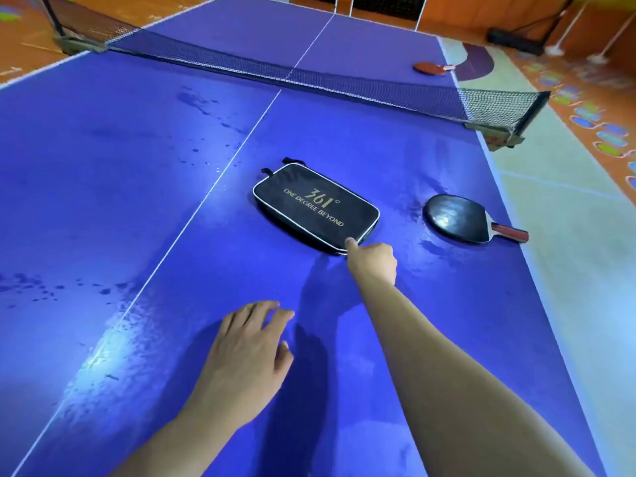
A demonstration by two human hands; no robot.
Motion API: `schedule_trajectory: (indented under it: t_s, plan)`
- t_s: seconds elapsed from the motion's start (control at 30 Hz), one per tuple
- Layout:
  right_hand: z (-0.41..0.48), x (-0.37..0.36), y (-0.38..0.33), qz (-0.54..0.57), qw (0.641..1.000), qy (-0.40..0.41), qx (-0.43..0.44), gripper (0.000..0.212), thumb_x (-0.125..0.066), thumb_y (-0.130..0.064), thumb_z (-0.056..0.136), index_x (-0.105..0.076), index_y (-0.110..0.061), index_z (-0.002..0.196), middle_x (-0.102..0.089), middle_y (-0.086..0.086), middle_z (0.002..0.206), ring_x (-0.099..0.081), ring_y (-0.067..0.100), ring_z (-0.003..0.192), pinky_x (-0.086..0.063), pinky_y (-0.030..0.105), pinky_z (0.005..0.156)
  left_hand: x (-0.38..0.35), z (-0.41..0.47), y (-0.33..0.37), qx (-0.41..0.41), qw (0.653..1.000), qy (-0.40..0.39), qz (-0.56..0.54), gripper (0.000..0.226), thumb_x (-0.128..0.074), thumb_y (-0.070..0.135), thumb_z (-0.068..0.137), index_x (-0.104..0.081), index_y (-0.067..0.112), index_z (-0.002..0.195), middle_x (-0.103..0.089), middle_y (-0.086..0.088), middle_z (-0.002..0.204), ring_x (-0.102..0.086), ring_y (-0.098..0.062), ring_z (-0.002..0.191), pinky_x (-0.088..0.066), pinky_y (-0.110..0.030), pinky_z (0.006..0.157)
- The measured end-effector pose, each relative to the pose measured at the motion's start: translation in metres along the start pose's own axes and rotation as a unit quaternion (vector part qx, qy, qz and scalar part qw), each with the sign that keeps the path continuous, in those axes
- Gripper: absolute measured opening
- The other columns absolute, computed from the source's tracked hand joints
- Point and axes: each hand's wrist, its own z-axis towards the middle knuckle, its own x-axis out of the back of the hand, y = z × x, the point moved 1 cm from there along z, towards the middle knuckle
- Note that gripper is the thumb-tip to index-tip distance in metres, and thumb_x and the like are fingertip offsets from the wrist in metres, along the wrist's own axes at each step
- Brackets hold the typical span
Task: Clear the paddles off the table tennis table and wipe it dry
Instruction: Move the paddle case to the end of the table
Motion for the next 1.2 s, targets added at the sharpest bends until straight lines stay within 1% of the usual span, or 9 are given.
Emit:
schedule_trajectory:
  t_s: [0.13,0.3,0.43,0.53,0.6,0.77,0.93,1.1,1.2]
  plan:
    - [0.014,-0.010,-0.012,0.028,0.998,-0.009,-0.055,0.039,-0.065,-0.046,0.093,-0.050,-0.011,0.101,-0.057,0.003,0.087,-0.055,0.023,0.069,-0.040,0.031,0.060,0.004,0.001,-0.007,-0.017,1.000,0.025,-0.008,0.038,-0.054,0.033,0.081,-0.067,0.028,0.116,-0.062,0.005,0.121,-0.058,-0.018,0.111,-0.053,-0.037,0.088]
    - [0.034,-0.017,-0.011,0.072,0.991,-0.011,-0.110,0.021,-0.066,-0.024,0.084,-0.059,-0.008,0.095,-0.068,0.009,0.086,-0.059,0.026,0.067,-0.046,0.029,0.058,0.011,-0.001,-0.022,-0.015,0.999,0.031,-0.015,0.041,-0.041,0.037,0.085,-0.067,0.029,0.116,-0.060,0.007,0.121,-0.056,-0.017,0.112,-0.053,-0.036,0.089]
    - [0.030,-0.022,-0.011,0.140,0.988,0.009,-0.064,0.023,-0.066,-0.023,0.088,-0.050,-0.014,0.073,-0.062,0.012,0.094,-0.057,0.030,0.090,-0.050,0.038,0.074,0.013,-0.001,-0.031,-0.007,1.000,0.020,-0.014,0.039,-0.043,0.036,0.085,-0.066,0.029,0.116,-0.059,0.008,0.120,-0.055,-0.016,0.111,-0.054,-0.035,0.090]
    - [0.006,-0.012,-0.006,0.228,0.973,0.012,-0.035,0.018,-0.063,-0.023,0.095,-0.050,-0.015,0.084,-0.058,0.006,0.090,-0.050,0.024,0.072,-0.045,0.034,0.063,0.019,-0.004,-0.035,0.009,1.000,0.011,-0.020,0.034,-0.061,0.029,0.083,-0.065,0.028,0.116,-0.059,0.008,0.120,-0.054,-0.016,0.111,-0.053,-0.035,0.087]
    - [-0.011,-0.004,-0.001,0.280,0.959,-0.003,-0.033,0.016,-0.062,-0.025,0.097,-0.051,-0.018,0.089,-0.063,0.006,0.093,-0.053,0.022,0.072,-0.052,0.040,0.069,0.024,-0.006,-0.036,0.026,0.999,-0.012,-0.034,0.039,-0.073,0.023,0.081,-0.065,0.028,0.118,-0.058,0.008,0.121,-0.053,-0.017,0.110,-0.053,-0.036,0.087]
    - [-0.069,0.023,0.019,0.386,0.921,-0.049,-0.015,0.014,-0.062,-0.018,0.100,-0.051,-0.017,0.093,-0.058,0.004,0.084,-0.055,0.018,0.068,-0.057,0.034,0.078,0.047,-0.013,-0.030,0.080,0.992,-0.050,-0.083,0.039,-0.065,0.023,0.092,-0.060,0.022,0.131,-0.056,0.004,0.128,-0.053,-0.024,0.113,-0.046,-0.037,0.095]
    - [-0.138,0.077,0.060,0.422,0.902,-0.090,-0.010,0.016,-0.063,-0.015,0.101,-0.053,-0.017,0.089,-0.057,-0.001,0.078,-0.051,0.015,0.065,-0.049,0.030,0.070,0.074,-0.026,-0.009,0.161,0.970,-0.071,-0.167,0.046,-0.055,0.022,0.100,-0.047,0.018,0.145,-0.051,-0.005,0.140,-0.047,-0.032,0.123,-0.037,-0.040,0.103]
    - [-0.221,0.130,0.124,0.414,0.900,-0.135,-0.028,0.011,-0.059,-0.014,0.103,-0.055,-0.015,0.093,-0.067,0.000,0.079,-0.063,0.013,0.068,-0.050,0.033,0.080,0.089,-0.056,0.019,0.269,0.921,-0.077,-0.271,0.055,-0.049,0.033,0.104,-0.031,0.025,0.156,-0.040,-0.001,0.156,-0.042,-0.027,0.139,-0.033,-0.045,0.112]
    - [-0.267,0.156,0.163,0.408,0.899,-0.154,-0.045,0.009,-0.057,-0.014,0.104,-0.055,-0.014,0.095,-0.070,0.004,0.084,-0.066,0.017,0.075,-0.051,0.034,0.082,0.092,-0.083,0.038,0.316,0.890,-0.088,-0.317,0.055,-0.048,0.035,0.104,-0.034,0.022,0.155,-0.043,-0.004,0.155,-0.045,-0.026,0.136,-0.032,-0.036,0.106]
